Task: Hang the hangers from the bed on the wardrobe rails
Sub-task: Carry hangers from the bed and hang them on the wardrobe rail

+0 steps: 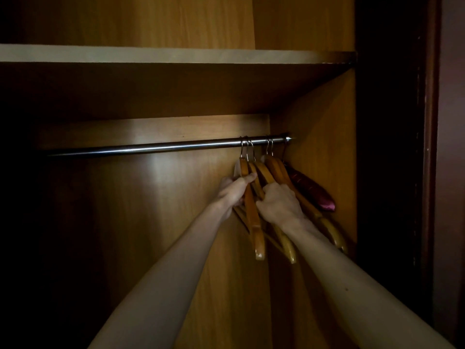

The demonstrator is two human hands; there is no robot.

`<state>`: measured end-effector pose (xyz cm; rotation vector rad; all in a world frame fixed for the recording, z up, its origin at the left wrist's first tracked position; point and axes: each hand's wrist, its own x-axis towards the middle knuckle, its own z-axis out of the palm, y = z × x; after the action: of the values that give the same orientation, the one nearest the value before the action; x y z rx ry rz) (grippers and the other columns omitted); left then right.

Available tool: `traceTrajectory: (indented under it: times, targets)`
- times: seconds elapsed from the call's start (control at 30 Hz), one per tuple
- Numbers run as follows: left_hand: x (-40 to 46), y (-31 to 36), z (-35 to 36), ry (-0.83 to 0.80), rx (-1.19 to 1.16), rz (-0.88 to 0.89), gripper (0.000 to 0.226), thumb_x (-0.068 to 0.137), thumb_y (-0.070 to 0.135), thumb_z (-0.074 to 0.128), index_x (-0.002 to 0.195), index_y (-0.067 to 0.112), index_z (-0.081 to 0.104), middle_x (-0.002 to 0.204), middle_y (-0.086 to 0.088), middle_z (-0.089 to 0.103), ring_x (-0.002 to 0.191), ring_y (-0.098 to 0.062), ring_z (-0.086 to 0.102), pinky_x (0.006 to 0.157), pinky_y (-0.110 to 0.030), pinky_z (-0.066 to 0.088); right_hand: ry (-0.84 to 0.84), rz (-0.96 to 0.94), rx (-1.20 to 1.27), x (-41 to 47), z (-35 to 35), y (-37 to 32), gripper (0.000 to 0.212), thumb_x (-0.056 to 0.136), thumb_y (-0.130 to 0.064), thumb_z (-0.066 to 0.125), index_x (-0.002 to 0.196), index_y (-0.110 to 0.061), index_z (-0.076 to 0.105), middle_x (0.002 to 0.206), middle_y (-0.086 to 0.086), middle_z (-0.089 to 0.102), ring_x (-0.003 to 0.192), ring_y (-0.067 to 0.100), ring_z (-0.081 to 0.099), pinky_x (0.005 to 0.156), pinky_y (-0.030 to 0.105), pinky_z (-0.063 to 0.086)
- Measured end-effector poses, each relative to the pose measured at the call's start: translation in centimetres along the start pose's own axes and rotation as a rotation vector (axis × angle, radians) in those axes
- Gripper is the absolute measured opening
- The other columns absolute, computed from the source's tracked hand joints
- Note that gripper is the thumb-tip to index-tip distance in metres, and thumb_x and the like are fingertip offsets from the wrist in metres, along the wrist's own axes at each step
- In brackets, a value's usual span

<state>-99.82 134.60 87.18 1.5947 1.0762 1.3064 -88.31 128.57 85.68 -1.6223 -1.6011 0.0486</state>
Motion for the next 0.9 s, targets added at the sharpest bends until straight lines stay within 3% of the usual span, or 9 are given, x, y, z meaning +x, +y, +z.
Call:
traceTrajectory:
  times: [0.13,0.2,0.33,0.43,0.5,0.6,0.7,0.8,0.9]
  targets:
    - [-0.6,-1.5,0.0,0.013,0.004,0.015,0.041,0.089,0.054,0.065,0.112,0.021,0.073,0.093,0.000,0.078,0.092,-0.017,0.072,0.074,-0.029,0.055,0.030,-0.040,-0.021,-1.3,0.0,0.3,0.017,0.093,-0.029,0.066,0.078,-0.021,0.066,0.073,-0.005,0.066,0.066,0.013,0.065,0.066,0.029,0.057]
    - [-1.4,-2.2,0.1,0.058,-0.007,0.043,0.039,0.089,0.055,0.064,0.111,0.024,0.073,0.098,0.001,0.077,0.096,-0.016,0.071,0.073,-0.027,0.053,0.049,-0.065,-0.032,-2.7,0.1,0.4,0.014,0.094,-0.031,0.066,0.082,-0.022,0.065,0.075,-0.006,0.065,0.069,0.012,0.064,0.070,0.028,0.056]
    - [-4.2,-4.6,-0.5,0.114,-0.197,0.022,0.043,0.092,0.054,0.059,0.110,0.018,0.073,0.093,0.001,0.074,0.080,-0.017,0.067,0.066,-0.028,0.053,0.080,-0.093,-0.062,-6.6,0.5,0.6,0.015,0.094,-0.032,0.066,0.087,-0.025,0.055,0.071,-0.010,0.056,0.062,0.009,0.057,0.064,0.023,0.050]
    - [-6.7,-7.9,-1.3,0.172,-0.416,-0.105,0.028,0.096,0.037,0.056,0.100,0.014,0.071,0.078,-0.001,0.065,0.060,-0.010,0.056,0.051,-0.022,0.042,0.104,-0.089,-0.083,-10.1,1.2,1.6,0.020,0.094,-0.034,0.066,0.105,-0.021,0.055,0.073,-0.008,0.059,0.063,0.011,0.059,0.061,0.024,0.051]
    - [-9.1,-10.7,-1.4,0.193,-0.374,-0.196,0.017,0.096,0.023,0.057,0.095,0.013,0.070,0.070,0.000,0.059,0.047,-0.008,0.047,0.041,-0.019,0.036,0.093,-0.058,-0.050,-12.6,2.2,2.8,0.029,0.094,-0.033,0.066,0.115,-0.018,0.054,0.078,-0.008,0.062,0.064,0.010,0.062,0.060,0.022,0.051]
    - [-13.0,-16.5,-1.4,0.063,-0.179,-0.327,0.017,0.097,0.017,0.057,0.096,0.011,0.073,0.067,0.000,0.061,0.046,-0.010,0.045,0.041,-0.021,0.034,0.048,0.036,0.012,-16.6,5.2,5.5,0.039,0.094,-0.033,0.065,0.129,-0.019,0.056,0.083,-0.008,0.067,0.068,0.010,0.067,0.068,0.028,0.058]
    - [-17.4,-24.2,-0.6,-0.111,0.029,-0.469,0.017,0.100,0.015,0.057,0.094,0.011,0.073,0.068,-0.002,0.063,0.044,-0.012,0.047,0.042,-0.024,0.033,-0.082,0.136,0.001,-21.3,9.7,9.3,0.039,0.095,-0.032,0.065,0.132,-0.022,0.059,0.088,-0.006,0.070,0.068,0.009,0.067,0.067,0.029,0.059]
    - [-23.2,-32.0,0.5,-0.219,0.131,-0.590,0.016,0.100,0.008,0.057,0.090,0.007,0.070,0.069,-0.005,0.060,0.040,-0.008,0.046,0.039,-0.020,0.034,-0.321,0.300,-0.016,-26.7,14.2,13.8,0.030,0.095,-0.030,0.064,0.125,-0.024,0.065,0.101,-0.005,0.072,0.085,0.009,0.068,0.077,0.026,0.057]
    - [-30.5,-39.4,1.7,-0.318,0.182,-0.721,0.014,0.099,-0.001,0.054,0.098,-0.004,0.068,0.070,-0.006,0.059,0.044,-0.004,0.051,0.040,-0.013,0.038,-0.566,0.471,-0.021,-33.5,18.1,18.0,0.026,0.093,-0.028,0.064,0.117,-0.022,0.069,0.108,-0.004,0.073,0.104,0.013,0.068,0.088,0.030,0.055]
